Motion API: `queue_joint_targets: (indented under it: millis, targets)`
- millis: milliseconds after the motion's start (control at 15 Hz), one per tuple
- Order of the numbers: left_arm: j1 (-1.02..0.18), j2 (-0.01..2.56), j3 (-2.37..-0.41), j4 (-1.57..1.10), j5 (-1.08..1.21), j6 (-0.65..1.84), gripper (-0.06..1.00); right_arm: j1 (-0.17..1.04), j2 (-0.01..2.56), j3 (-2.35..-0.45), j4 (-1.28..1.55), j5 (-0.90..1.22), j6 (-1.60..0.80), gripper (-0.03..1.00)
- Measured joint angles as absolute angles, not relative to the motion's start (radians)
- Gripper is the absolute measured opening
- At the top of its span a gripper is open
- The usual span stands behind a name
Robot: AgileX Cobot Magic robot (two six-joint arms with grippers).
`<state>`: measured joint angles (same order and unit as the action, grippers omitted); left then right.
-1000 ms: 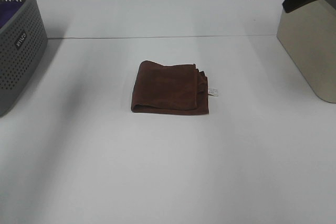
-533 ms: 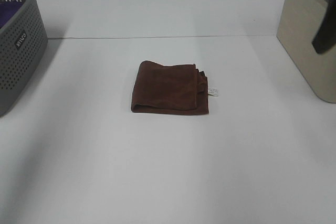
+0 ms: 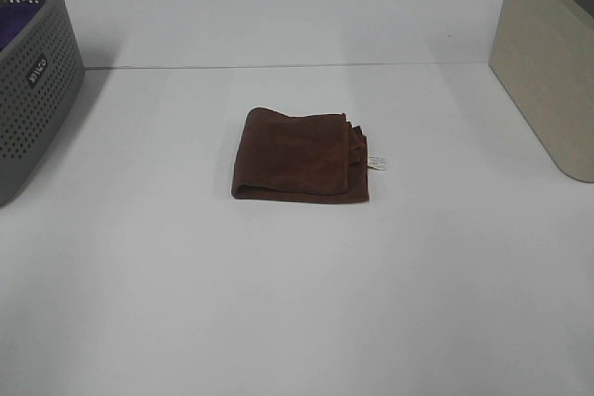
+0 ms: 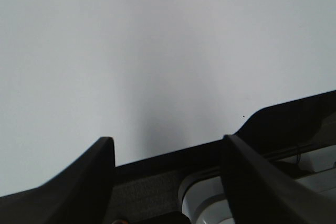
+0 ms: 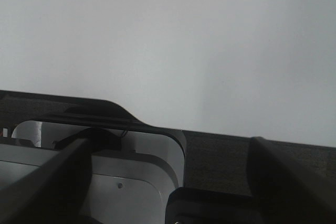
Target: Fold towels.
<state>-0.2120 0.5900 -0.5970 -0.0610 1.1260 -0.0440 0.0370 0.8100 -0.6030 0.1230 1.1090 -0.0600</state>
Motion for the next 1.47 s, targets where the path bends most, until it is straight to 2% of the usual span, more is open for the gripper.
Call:
queue_joint_targets:
  millis: [200,267,533,1467]
  targets:
    - [-0.212,0.393,-0.508,-0.065,1.071,0.01,0.57,0.037,0.653,-0.522,0.108,1.093,-0.06,0.77]
    - [-0.212,0.333,-0.507,-0.078,1.055,0.024,0.57,0.037,0.53,-0.511,0.104,1.073,-0.078,0.77]
    - [-0.212,0.326,-0.507,-0.088,1.055,0.065,0.57,0.037,0.382,-0.511,0.099,1.067,-0.116,0.77]
    - [-0.212,0.326,-0.507,-0.088,1.055,0.069,0.57,0.037,0.371,-0.511,0.099,1.067,-0.12,0.77]
